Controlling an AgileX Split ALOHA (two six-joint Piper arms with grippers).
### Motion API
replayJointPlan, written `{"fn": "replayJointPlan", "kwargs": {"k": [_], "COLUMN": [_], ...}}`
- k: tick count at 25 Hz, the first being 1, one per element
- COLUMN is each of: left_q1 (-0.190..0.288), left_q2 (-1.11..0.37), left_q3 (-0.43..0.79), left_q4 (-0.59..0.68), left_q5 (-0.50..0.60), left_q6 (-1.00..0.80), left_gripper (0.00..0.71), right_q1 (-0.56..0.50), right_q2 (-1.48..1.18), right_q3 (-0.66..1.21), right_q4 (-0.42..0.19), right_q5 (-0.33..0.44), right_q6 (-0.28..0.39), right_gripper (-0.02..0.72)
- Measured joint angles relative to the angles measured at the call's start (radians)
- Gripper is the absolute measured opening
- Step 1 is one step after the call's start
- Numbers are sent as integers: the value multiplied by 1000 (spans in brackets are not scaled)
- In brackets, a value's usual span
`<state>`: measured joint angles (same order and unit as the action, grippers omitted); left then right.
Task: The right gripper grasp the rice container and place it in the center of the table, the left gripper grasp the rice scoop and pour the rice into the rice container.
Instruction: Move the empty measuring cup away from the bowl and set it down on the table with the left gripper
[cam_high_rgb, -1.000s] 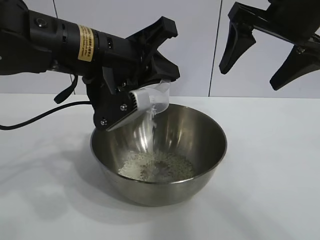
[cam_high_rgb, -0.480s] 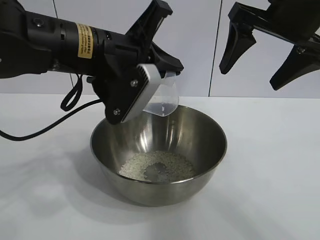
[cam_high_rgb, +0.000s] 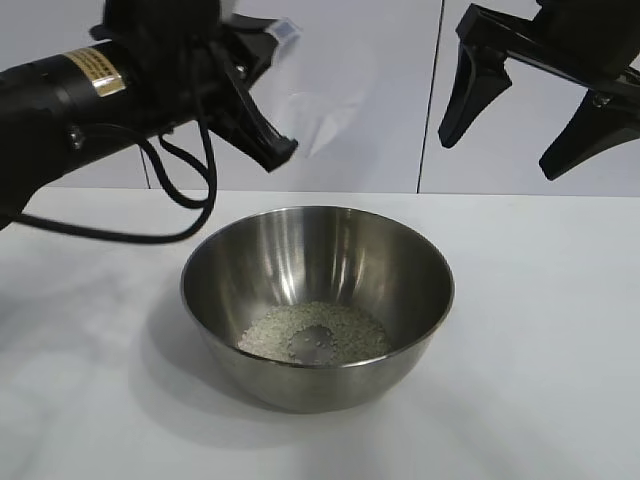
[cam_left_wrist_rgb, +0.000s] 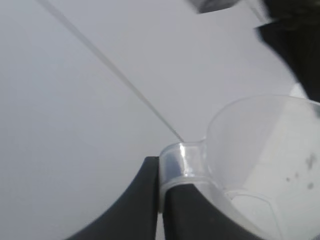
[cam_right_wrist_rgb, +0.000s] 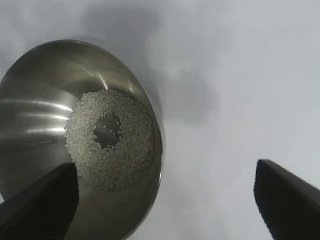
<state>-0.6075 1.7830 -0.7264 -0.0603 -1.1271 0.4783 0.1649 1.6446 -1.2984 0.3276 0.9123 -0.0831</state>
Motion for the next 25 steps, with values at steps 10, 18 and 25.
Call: {"fn": "replayJointPlan", "kwargs": {"k": [10,18,25], "left_q1": [164,407,423], "left_q2": [-44,63,182], "left_q3": [176,278,239], "left_q4": [-209,135,195], "left_q5": [-18,-18,-19], "left_q6": [-237,-294,-300], "left_gripper": [6,6,6], "right_q1": [0,13,14], "right_q2": [0,0,0], "right_q3": [0,0,0], "right_q4": [31,41,58], "right_q5": [-21,-29,-38], "right_q6": [0,0,0], "right_gripper": [659,659,659]}}
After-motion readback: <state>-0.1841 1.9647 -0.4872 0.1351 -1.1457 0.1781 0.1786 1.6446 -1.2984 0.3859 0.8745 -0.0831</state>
